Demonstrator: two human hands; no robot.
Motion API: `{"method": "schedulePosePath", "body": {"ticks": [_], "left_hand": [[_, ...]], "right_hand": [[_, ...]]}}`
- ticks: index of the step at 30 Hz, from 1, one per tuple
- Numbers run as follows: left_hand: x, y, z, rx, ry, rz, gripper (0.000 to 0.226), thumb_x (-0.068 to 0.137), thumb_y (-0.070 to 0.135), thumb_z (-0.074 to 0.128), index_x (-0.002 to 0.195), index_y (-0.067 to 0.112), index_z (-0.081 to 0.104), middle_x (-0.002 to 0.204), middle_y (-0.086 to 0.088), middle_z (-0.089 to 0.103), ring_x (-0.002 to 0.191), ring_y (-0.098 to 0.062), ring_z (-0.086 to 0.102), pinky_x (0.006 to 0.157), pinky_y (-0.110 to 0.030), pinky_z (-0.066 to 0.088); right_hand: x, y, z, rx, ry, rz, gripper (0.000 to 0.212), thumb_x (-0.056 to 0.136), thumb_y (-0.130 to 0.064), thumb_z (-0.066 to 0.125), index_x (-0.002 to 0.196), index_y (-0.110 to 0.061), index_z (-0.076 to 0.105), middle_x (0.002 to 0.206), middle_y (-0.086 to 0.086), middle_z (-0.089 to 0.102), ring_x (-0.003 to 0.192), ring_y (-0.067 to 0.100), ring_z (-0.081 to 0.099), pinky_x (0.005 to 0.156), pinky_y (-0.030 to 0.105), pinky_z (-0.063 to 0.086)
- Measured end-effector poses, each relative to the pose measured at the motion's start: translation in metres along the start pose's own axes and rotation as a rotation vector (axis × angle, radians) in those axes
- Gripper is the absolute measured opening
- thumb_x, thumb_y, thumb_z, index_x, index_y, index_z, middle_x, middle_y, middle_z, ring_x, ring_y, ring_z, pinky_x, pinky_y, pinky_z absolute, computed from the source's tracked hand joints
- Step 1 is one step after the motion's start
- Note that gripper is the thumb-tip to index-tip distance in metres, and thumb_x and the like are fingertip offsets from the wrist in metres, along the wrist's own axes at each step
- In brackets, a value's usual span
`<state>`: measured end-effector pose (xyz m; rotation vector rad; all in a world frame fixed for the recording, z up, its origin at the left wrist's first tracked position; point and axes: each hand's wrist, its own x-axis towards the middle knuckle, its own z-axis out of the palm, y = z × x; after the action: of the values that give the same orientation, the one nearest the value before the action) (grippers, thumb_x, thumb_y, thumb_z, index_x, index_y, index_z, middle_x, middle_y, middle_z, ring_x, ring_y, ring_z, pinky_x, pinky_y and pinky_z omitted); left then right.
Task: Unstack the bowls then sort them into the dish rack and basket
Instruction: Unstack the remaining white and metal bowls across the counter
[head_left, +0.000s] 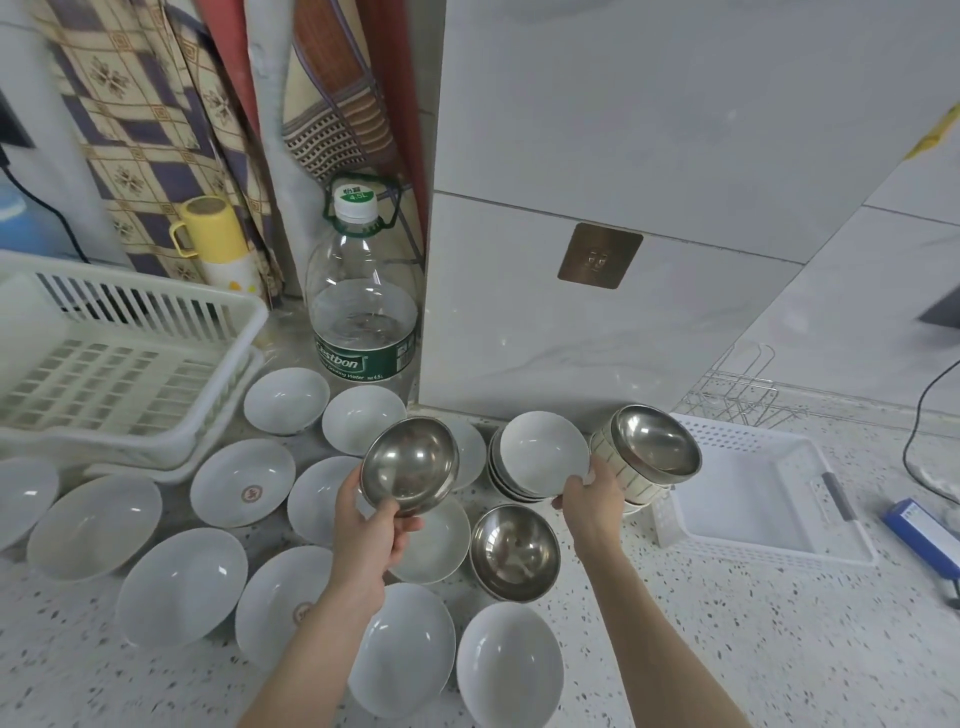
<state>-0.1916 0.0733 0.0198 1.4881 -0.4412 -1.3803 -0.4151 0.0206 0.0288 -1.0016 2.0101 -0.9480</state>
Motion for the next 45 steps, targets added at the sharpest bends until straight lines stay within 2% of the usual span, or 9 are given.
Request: {"method": "schedulePosePath", "body": {"ticks": [2,8,14,21,28,32,38,41,45], "left_hand": [[-0.005,-0.003,-0.001,0.006,0.011,0.005,0.055,0.094,0.001,0.052,0.137,0.034,0.044,0.088,-0.017,0.069,0.052,-0.009,0.066,0.032,-0.013,0.03],[-0.023,-0.018,0.013,0.037,0.017,-0.006,0.053,0.095,0.003,0.053,0.132,0.04,0.041,0.083,-0.018,0.068,0.043,-0.005,0.06,0.031,-0.014,0.03],[-0.055,-0.043,0.056,0.037,0.03,0.028,0.054,0.095,0.004,0.055,0.13,0.043,0.041,0.08,-0.013,0.068,0.046,-0.007,0.061,0.031,-0.016,0.03],[-0.091,-0.092,0.122,0.187,-0.044,0.14,0.056,0.095,0.002,0.049,0.128,0.047,0.045,0.095,-0.01,0.068,0.055,-0.013,0.067,0.037,-0.018,0.036],[-0.107,-0.132,0.16,0.453,-0.124,0.12,0.066,0.093,0.008,0.05,0.145,0.042,0.027,0.068,0.002,0.072,0.06,-0.012,0.072,0.045,-0.023,0.044],[-0.11,-0.137,0.171,0.521,-0.082,0.114,0.078,0.094,0.007,0.052,0.152,0.039,0.011,0.085,0.008,0.067,0.058,-0.01,0.072,0.05,-0.025,0.049],[-0.102,-0.143,0.177,0.561,-0.001,0.11,0.082,0.094,0.006,0.051,0.154,0.039,0.006,0.077,0.008,0.065,0.06,-0.012,0.072,0.052,-0.03,0.052],[-0.096,-0.146,0.178,0.557,0.015,0.076,0.083,0.096,0.007,0.052,0.153,0.041,0.002,0.079,-0.002,0.071,0.057,-0.008,0.071,0.048,-0.023,0.047],[-0.09,-0.148,0.181,0.567,0.016,0.072,0.085,0.096,0.006,0.051,0.153,0.04,-0.001,0.1,-0.001,0.067,0.058,-0.009,0.072,0.05,-0.023,0.048]], "right_hand": [[-0.005,0.001,-0.006,0.038,-0.01,0.002,0.046,0.088,-0.002,0.04,0.133,-0.012,0.048,0.11,0.01,0.063,0.056,0.011,0.063,0.054,0.027,0.043],[-0.021,0.01,-0.038,0.196,-0.072,0.03,0.047,0.088,-0.003,0.041,0.132,-0.017,0.048,0.08,0.005,0.066,0.061,0.013,0.06,0.054,0.027,0.045],[-0.036,0.034,-0.095,0.294,-0.099,0.039,0.04,0.087,0.0,0.045,0.12,-0.02,0.055,0.075,0.007,0.066,0.043,0.001,0.055,0.04,0.013,0.04],[-0.051,0.087,-0.171,0.358,0.003,0.039,0.037,0.09,-0.002,0.048,0.118,-0.026,0.053,0.052,0.0,0.064,0.044,0.003,0.055,0.042,0.018,0.042],[-0.046,0.123,-0.213,0.343,0.01,0.069,0.038,0.09,0.0,0.048,0.12,-0.022,0.053,0.055,0.008,0.062,0.047,0.01,0.055,0.052,0.029,0.043],[-0.043,0.136,-0.221,0.324,-0.029,0.066,0.036,0.091,-0.001,0.049,0.119,-0.024,0.052,0.051,0.002,0.063,0.048,0.011,0.057,0.052,0.03,0.046],[-0.038,0.15,-0.219,0.31,-0.086,0.085,0.033,0.092,-0.003,0.048,0.117,-0.023,0.053,0.051,0.003,0.064,0.053,0.016,0.057,0.056,0.033,0.047],[-0.037,0.154,-0.216,0.273,-0.108,0.072,0.031,0.093,-0.006,0.048,0.117,-0.025,0.053,0.049,0.002,0.064,0.051,0.011,0.056,0.054,0.03,0.044],[-0.035,0.158,-0.214,0.266,-0.129,0.081,0.03,0.094,-0.008,0.048,0.117,-0.026,0.052,0.052,0.003,0.064,0.051,0.01,0.057,0.056,0.031,0.042]]}}
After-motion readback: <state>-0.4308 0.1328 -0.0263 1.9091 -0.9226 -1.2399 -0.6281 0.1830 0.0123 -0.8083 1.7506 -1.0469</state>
